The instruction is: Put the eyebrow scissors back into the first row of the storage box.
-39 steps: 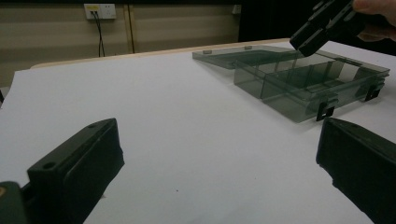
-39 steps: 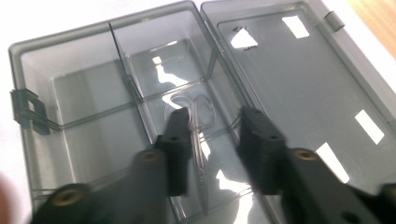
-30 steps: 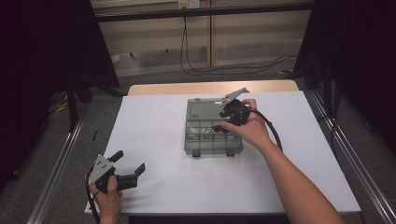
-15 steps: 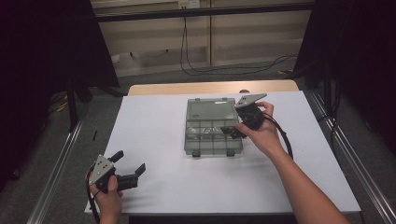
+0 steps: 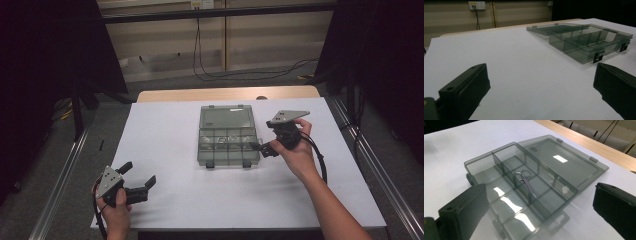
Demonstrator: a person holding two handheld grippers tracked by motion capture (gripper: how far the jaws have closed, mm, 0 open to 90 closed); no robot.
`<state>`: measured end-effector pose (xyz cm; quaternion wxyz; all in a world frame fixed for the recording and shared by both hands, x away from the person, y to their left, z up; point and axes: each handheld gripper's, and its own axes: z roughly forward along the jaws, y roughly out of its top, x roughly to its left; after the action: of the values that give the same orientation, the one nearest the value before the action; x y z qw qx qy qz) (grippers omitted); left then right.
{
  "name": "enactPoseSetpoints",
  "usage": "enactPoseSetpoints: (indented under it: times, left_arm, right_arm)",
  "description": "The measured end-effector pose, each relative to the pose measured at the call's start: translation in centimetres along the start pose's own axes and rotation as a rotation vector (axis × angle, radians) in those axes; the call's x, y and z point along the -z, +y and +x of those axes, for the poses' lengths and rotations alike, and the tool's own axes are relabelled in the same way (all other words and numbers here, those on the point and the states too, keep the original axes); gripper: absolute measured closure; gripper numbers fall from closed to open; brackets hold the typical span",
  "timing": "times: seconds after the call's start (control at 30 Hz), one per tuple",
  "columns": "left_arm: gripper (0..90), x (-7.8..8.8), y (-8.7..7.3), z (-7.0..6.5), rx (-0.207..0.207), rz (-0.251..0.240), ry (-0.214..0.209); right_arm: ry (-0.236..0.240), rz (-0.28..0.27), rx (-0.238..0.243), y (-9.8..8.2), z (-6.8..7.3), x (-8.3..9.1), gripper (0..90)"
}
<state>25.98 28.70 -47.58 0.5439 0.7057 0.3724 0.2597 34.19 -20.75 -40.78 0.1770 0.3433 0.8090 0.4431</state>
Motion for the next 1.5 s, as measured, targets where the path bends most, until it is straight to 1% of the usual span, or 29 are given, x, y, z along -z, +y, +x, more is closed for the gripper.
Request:
enactPoseSetpoints:
  times: [0.1,0.13,0.17,0.3,0.33,0.4,0.43,0.5,0.63,0.67,0.7,0.73,0.77,0.9,0.93,1.13,1.23,1.3,1.33,1.37,1.43,1.47,1.5]
  left_arm:
    - [0.1,0.0,0.0,-0.1,-0.003,0.003,0.006]
    - [0.2,0.0,0.0,-0.1,-0.003,0.003,0.006]
    - [0.2,0.0,0.0,-0.1,-0.003,0.003,0.006]
    - [0.2,0.0,0.0,-0.1,0.001,0.000,0.008]
    - [0.1,0.0,0.0,-0.1,-0.006,0.005,0.007]
    - [0.2,0.0,0.0,-0.1,-0.007,0.006,0.007]
    - [0.2,0.0,0.0,-0.1,0.001,-0.001,0.002]
    - [0.2,0.0,0.0,-0.1,-0.007,0.006,0.000]
    - [0.2,0.0,0.0,-0.1,-0.010,0.007,0.005]
    - [0.1,0.0,0.0,-0.2,-0.004,0.003,0.007]
    - [0.2,0.0,0.0,-0.1,-0.018,0.006,0.008]
    - [0.1,0.0,0.0,-0.2,-0.007,0.009,0.005]
    - [0.1,0.0,0.0,-0.2,-0.003,0.000,0.006]
    - [0.1,0.0,0.0,-0.2,-0.002,-0.002,0.006]
    - [0.1,0.0,0.0,-0.2,-0.009,0.004,0.005]
    - [0.1,0.0,0.0,-0.2,-0.011,0.004,0.002]
    - [0.1,0.0,0.0,-0.2,-0.018,0.013,0.009]
    - [0.1,0.0,0.0,-0.2,-0.017,0.014,0.010]
    - [0.1,0.0,0.0,-0.2,-0.016,0.012,0.004]
    - [0.1,0.0,0.0,-0.2,-0.018,0.012,0.003]
    - [0.1,0.0,0.0,-0.2,-0.019,0.012,0.003]
    - [0.1,0.0,0.0,-0.3,-0.018,0.009,0.004]
    - [0.1,0.0,0.0,-0.3,-0.016,0.009,0.010]
  right_arm:
    - [-0.012,-0.019,-0.023,-0.8,-0.2,1.0,0.0]
    - [-0.012,-0.019,-0.023,-0.8,-0.2,1.0,0.0]
    - [-0.022,-0.033,-0.036,-1.4,-0.3,1.7,0.0]
    - [-0.040,-0.050,-0.057,-2.7,-0.6,3.0,0.0]
    - [-0.043,-0.057,-0.063,-3.0,-0.7,3.3,0.0]
    - [-0.054,-0.066,-0.063,-3.5,-0.7,4.1,0.0]
    - [-0.057,-0.074,-0.067,-3.8,-0.7,4.5,0.0]
    - [-0.067,-0.083,-0.076,-4.3,-0.7,5.2,0.0]
    - [-0.090,-0.103,-0.082,-5.3,-0.6,6.5,0.0]
    - [-0.094,-0.105,-0.086,-5.5,-0.6,6.8,0.0]
    - [-0.102,-0.106,-0.088,-5.7,-0.6,7.1,0.0]
    - [-0.107,-0.109,-0.091,-5.9,-0.6,7.4,0.0]
    - [-0.110,-0.113,-0.093,-6.1,-0.5,7.7,0.0]
    - [-0.130,-0.116,-0.097,-7.0,-0.3,8.5,0.0]
    - [-0.131,-0.120,-0.098,-7.2,-0.3,8.6,0.0]
    - [-0.149,-0.138,-0.120,-8.8,0.1,9.6,0.0]
    - [-0.163,-0.148,-0.129,-9.7,0.1,10.2,0.0]
    - [-0.168,-0.151,-0.132,-9.9,0.1,10.3,0.0]
    - [-0.174,-0.155,-0.137,-10.2,0.0,10.5,0.0]
    - [-0.184,-0.166,-0.155,-10.8,-0.1,10.9,0.0]
    - [-0.189,-0.167,-0.155,-11.1,-0.2,11.1,0.0]
    - [-0.200,-0.177,-0.170,-11.6,-0.2,11.4,0.0]
    - [-0.203,-0.180,-0.174,-11.9,-0.3,11.6,0.0]
